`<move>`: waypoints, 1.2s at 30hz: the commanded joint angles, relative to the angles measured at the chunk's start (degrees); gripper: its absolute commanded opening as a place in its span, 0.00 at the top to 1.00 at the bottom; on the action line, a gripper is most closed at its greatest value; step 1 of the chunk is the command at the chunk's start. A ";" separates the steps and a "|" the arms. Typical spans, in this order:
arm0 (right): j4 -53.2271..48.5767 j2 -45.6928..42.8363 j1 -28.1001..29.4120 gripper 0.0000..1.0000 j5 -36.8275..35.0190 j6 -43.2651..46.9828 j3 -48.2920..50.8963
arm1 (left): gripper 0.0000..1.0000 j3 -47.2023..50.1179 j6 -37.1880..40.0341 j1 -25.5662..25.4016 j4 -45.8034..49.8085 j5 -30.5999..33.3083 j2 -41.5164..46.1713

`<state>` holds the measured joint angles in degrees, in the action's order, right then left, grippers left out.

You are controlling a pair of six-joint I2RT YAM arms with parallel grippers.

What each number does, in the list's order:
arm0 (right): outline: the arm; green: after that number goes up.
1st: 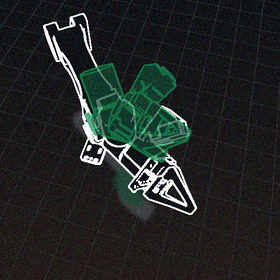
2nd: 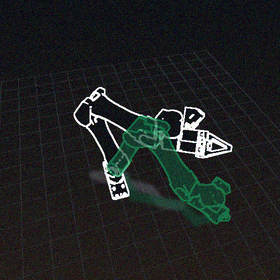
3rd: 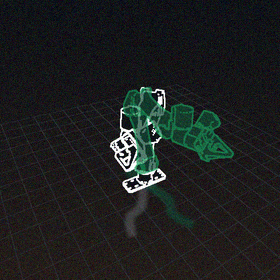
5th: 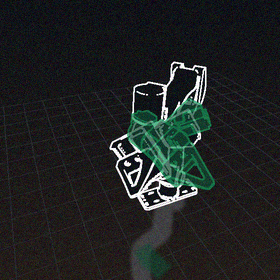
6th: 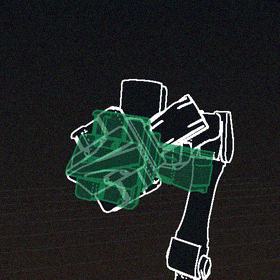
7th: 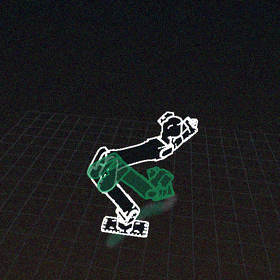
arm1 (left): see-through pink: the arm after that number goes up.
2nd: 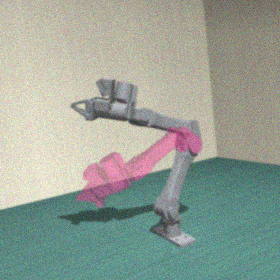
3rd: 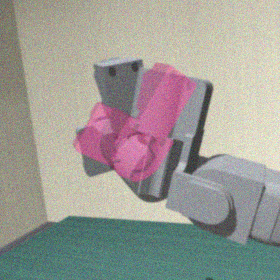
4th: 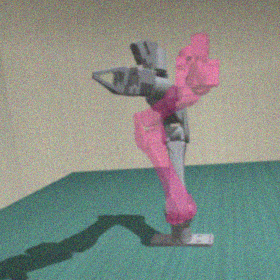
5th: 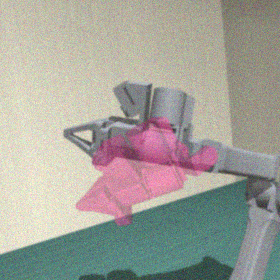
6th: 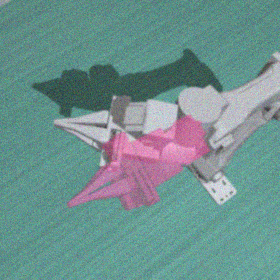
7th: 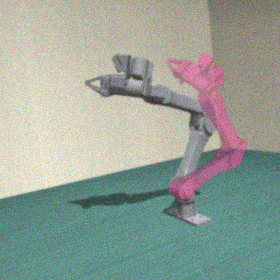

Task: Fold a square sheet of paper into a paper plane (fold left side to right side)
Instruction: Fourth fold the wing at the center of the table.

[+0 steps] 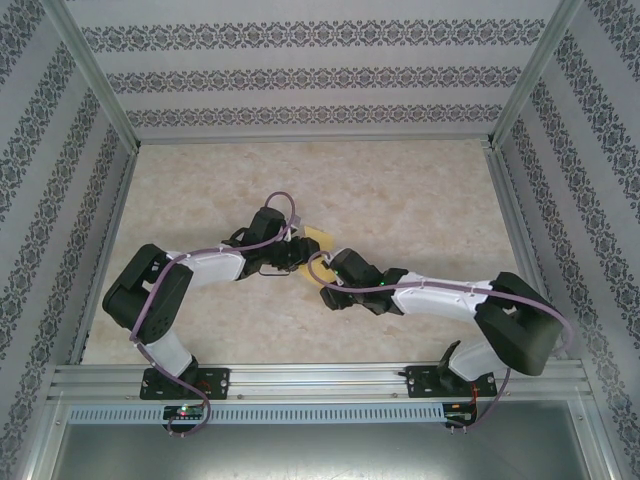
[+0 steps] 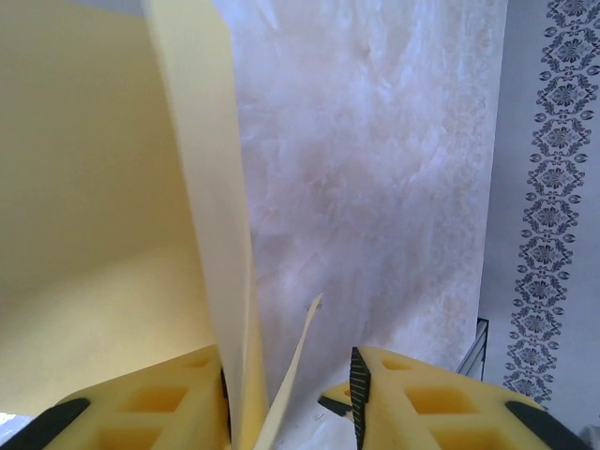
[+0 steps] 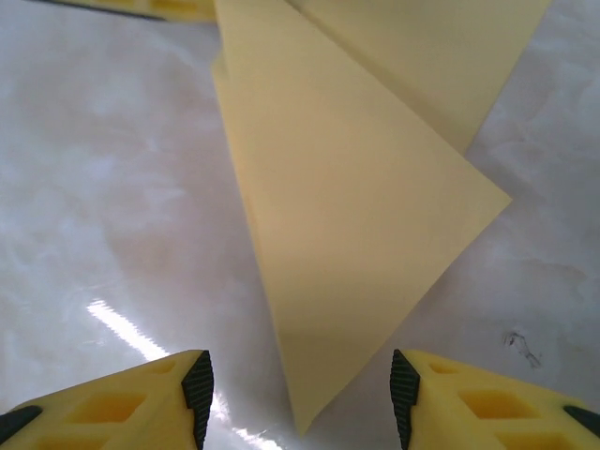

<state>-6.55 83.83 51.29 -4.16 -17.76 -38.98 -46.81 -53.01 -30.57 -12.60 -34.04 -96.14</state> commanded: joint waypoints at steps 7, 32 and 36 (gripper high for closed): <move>2.07 3.68 1.62 0.49 -4.43 0.00 -3.26 | 0.70 -2.16 -1.04 -1.33 1.42 0.01 1.04; 1.82 7.14 1.80 0.88 -5.15 -1.05 -3.84 | 0.64 -2.59 1.01 -1.34 5.65 2.03 3.20; 2.05 6.97 1.71 0.93 -4.98 -1.36 -3.43 | 0.56 -2.28 1.74 -1.17 7.00 2.63 4.35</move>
<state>-4.21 90.17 52.40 -8.62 -18.90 -41.65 -47.94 -52.60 -31.14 -6.35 -31.55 -94.74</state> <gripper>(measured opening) 0.079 0.432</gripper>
